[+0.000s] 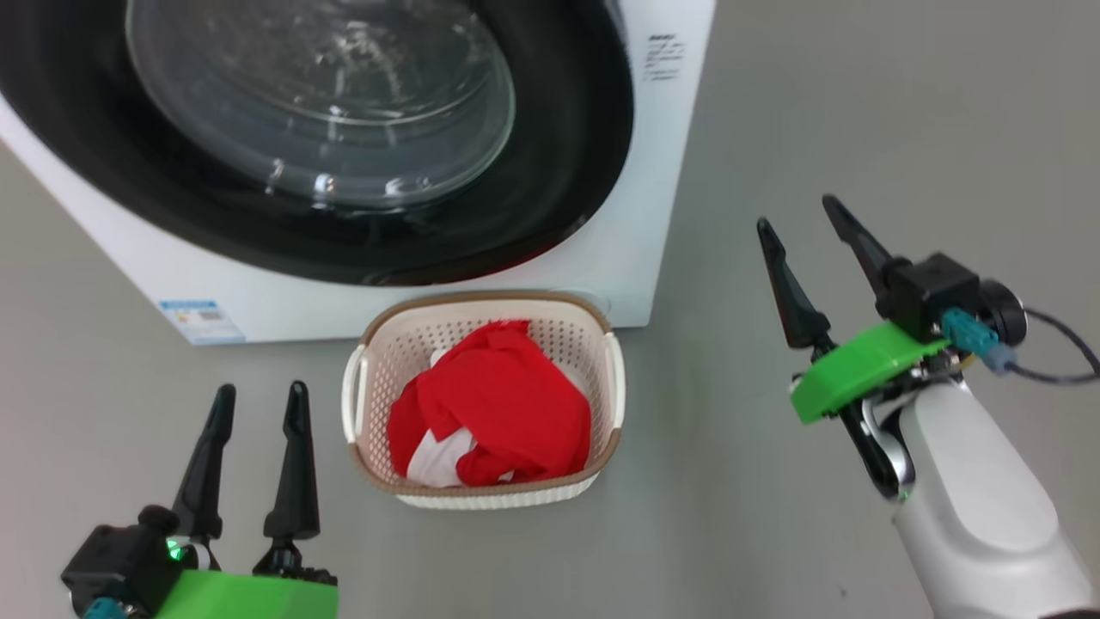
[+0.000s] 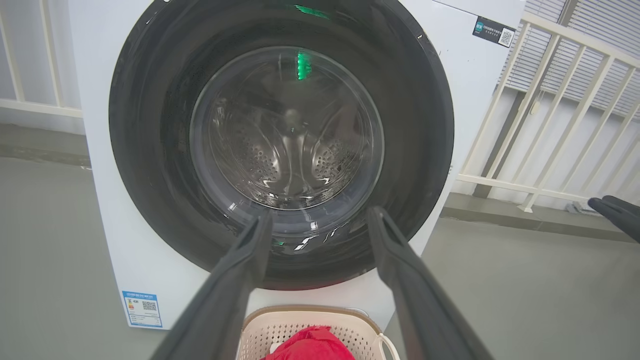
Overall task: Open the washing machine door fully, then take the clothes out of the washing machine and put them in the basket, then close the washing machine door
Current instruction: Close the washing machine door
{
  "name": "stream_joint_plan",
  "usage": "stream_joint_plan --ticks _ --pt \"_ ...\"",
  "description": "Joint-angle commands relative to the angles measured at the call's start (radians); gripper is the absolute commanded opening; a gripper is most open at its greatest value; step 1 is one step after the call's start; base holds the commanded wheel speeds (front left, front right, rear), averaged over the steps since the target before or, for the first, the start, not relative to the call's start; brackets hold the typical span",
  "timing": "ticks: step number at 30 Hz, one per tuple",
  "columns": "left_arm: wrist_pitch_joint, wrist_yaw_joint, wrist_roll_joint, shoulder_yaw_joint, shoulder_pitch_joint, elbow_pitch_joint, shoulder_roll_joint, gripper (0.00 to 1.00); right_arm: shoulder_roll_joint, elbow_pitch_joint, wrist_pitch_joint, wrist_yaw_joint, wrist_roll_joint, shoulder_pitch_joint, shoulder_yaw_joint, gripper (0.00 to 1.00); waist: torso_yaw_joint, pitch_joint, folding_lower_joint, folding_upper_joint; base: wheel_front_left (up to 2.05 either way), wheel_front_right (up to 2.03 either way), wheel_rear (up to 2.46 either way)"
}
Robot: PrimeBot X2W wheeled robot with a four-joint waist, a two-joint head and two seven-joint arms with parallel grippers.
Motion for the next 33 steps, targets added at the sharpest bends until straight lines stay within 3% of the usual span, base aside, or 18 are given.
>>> stream_joint_plan --ticks 1,19,33 --pt "-0.012 0.006 0.012 0.038 0.002 -0.025 0.011 1.00 0.014 -0.046 -0.006 -0.001 0.011 0.029 0.001 1.00 -0.042 -0.044 0.0000 0.0000 0.00 0.00 0.00" --pt "-0.012 -0.017 0.054 0.041 0.067 -0.022 0.026 1.00 -0.023 -0.430 -0.006 -0.001 0.044 0.375 -0.084 1.00 -0.064 -0.138 0.0000 0.0000 0.00 0.00 0.00" --pt "-0.012 -0.021 0.068 0.049 0.124 -0.027 0.032 1.00 -0.028 -0.525 -0.006 -0.001 0.014 0.542 -0.087 1.00 -0.062 -0.177 0.0000 0.0000 0.00 0.00 0.00"
